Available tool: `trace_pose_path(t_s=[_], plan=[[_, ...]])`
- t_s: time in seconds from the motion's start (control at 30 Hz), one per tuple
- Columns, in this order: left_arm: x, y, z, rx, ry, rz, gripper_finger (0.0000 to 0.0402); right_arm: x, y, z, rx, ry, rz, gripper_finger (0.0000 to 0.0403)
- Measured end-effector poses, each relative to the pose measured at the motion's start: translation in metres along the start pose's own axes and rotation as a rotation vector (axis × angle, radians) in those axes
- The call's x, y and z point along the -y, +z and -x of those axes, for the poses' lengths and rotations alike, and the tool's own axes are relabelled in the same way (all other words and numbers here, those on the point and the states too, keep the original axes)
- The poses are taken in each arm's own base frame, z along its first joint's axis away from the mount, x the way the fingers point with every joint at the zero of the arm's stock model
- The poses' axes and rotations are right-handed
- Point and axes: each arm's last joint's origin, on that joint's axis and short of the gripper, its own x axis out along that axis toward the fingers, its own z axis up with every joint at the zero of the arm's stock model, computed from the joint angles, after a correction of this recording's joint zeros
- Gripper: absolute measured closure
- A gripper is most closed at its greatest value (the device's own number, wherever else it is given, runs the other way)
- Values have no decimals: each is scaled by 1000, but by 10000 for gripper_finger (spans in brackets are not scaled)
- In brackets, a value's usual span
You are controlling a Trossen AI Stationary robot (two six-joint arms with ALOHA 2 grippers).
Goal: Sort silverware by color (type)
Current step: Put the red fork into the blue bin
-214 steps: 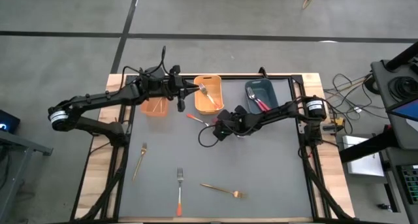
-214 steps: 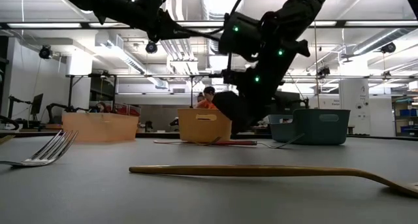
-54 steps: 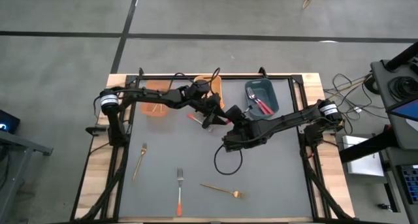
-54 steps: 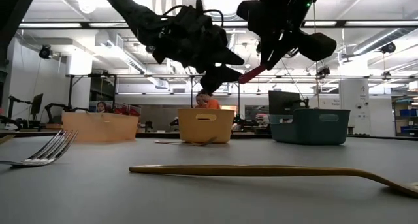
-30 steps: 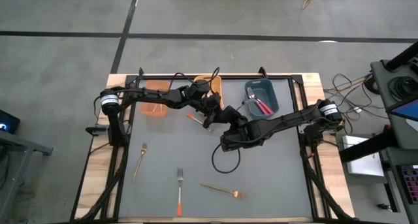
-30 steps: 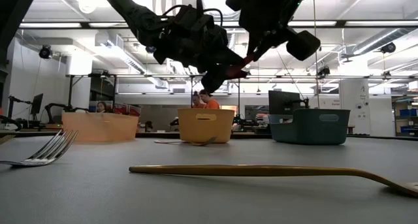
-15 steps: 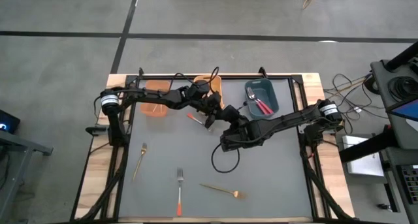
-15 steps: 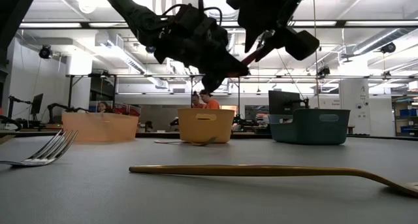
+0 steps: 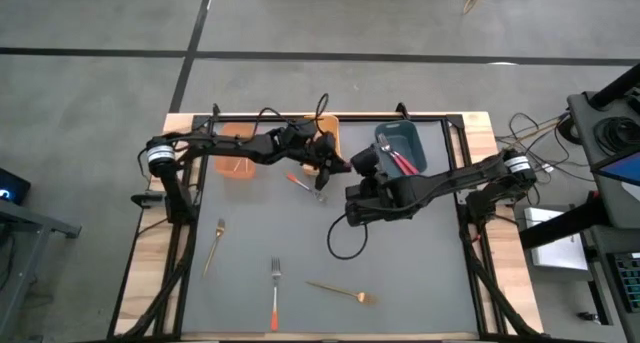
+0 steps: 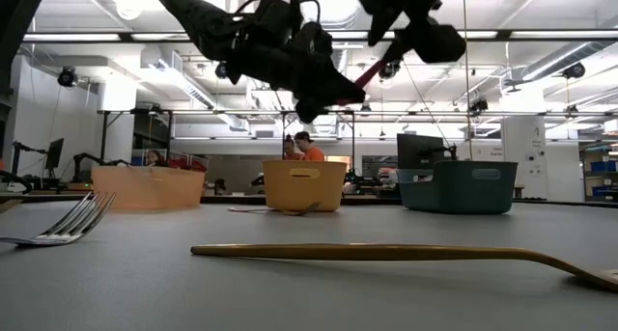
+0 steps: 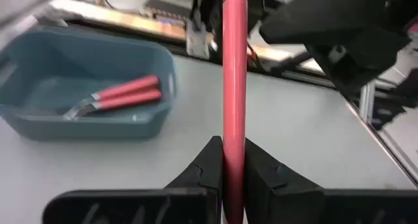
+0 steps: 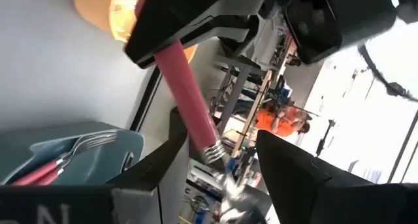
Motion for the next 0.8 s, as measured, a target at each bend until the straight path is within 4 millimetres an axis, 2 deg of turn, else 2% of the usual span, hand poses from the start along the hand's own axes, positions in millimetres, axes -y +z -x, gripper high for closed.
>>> trace_pose_path(t_s=[0.17,0.4,0.57,0.8], plan=[[-6,8,11,25,26,-2,390,11,-13,8,-7,-52,-106,230],[-6,23,26,80,105,-46,390,28,-36,22,22,-89,-412,230],[-2,34,37,120,223,-110,390,38,-53,31,60,-97,-713,238],[15,49,51,158,374,-203,390,45,-75,42,112,-49,-1252,245]])
